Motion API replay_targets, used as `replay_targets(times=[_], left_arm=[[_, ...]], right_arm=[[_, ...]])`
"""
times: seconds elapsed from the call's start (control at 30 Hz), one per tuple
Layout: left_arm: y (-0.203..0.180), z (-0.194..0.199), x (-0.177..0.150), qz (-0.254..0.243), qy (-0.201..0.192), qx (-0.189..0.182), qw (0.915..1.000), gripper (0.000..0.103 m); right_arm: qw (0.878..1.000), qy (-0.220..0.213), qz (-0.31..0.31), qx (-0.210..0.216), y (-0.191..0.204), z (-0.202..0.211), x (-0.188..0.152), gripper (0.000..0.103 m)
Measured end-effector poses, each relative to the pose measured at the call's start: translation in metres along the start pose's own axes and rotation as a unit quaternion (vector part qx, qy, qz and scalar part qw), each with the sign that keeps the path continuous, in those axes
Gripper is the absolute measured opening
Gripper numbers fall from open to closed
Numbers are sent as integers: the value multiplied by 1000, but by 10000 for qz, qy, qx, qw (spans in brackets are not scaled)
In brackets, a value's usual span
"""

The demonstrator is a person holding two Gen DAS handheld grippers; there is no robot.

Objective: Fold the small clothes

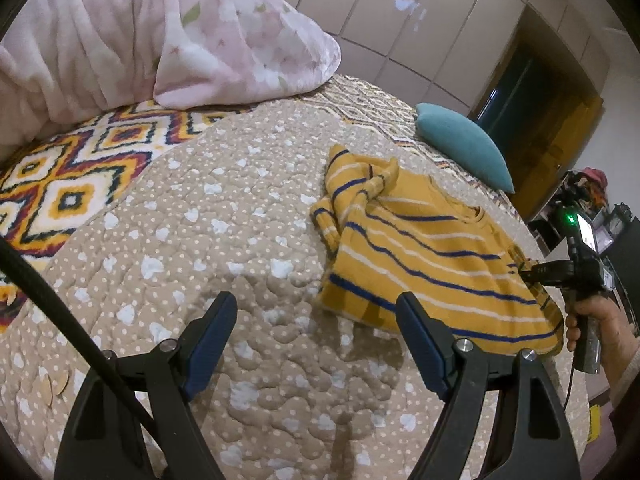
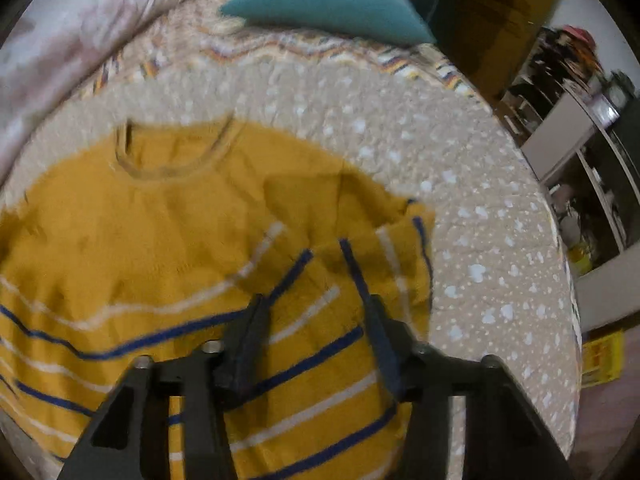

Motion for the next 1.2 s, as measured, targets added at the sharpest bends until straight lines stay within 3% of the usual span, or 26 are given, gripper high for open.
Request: replay_targets(times=[0.13, 0.27, 0.4, 0.43, 0.53, 0.63, 0.7, 0.77, 0.83, 0.97, 1.1, 1.2], left_arm=[[2, -8, 2, 128, 138, 12, 9998, 80], [3, -14, 0, 100, 234, 131, 9996, 80], [4, -15, -3, 64, 287, 202, 9994, 80], [4, -15, -4, 68, 286, 204, 9994, 80], [1, -10, -7, -18, 258, 225, 9994, 80], [-4, -4, -16, -213, 223, 285, 9991, 80], [-10, 2, -25, -400, 195, 294, 9986, 80], [-16, 7, -38, -620, 119, 406, 9972, 80], [-23, 7, -53, -808, 195, 557, 9950, 80], [-38, 5, -87, -1035, 609, 592, 9910, 80], [-47, 1, -110, -1393, 517, 959, 9842, 81], [-47, -3, -116, -1534, 435, 1218, 9797, 86]], right_arm=[[9966, 123, -383, -719, -32, -3, 8, 12], [9971, -82, -413, -636, -30, 10, 15, 20], [9982, -239, -255, -482, -33, 42, 4, 23], [9984, -271, -266, -408, -37, 50, -3, 28], [9986, -340, -320, -246, -58, 80, -36, 33], [9980, -354, -317, -409, -87, 110, -80, 36], [9963, -382, -278, -717, -109, 129, -110, 38], [9905, -348, -87, -1328, -131, 146, -144, 45], [9875, -327, 69, -1538, -139, 153, -171, 49], [9943, -570, -95, -899, -121, 150, -215, 49], [9966, -802, -123, -150, -73, 131, -235, 49], [9936, -1060, -110, 379, -35, 120, -231, 49]])
Point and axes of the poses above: each gripper's, at about its wrist camera, not at the fingertips, and z roughly against the way its jaws point, y to its left, x to its top, the point moved 8 cm from there along -z, roughly the way its jaws point, and after that the axes turned 15 degrees about z, right-handed, at the moved point
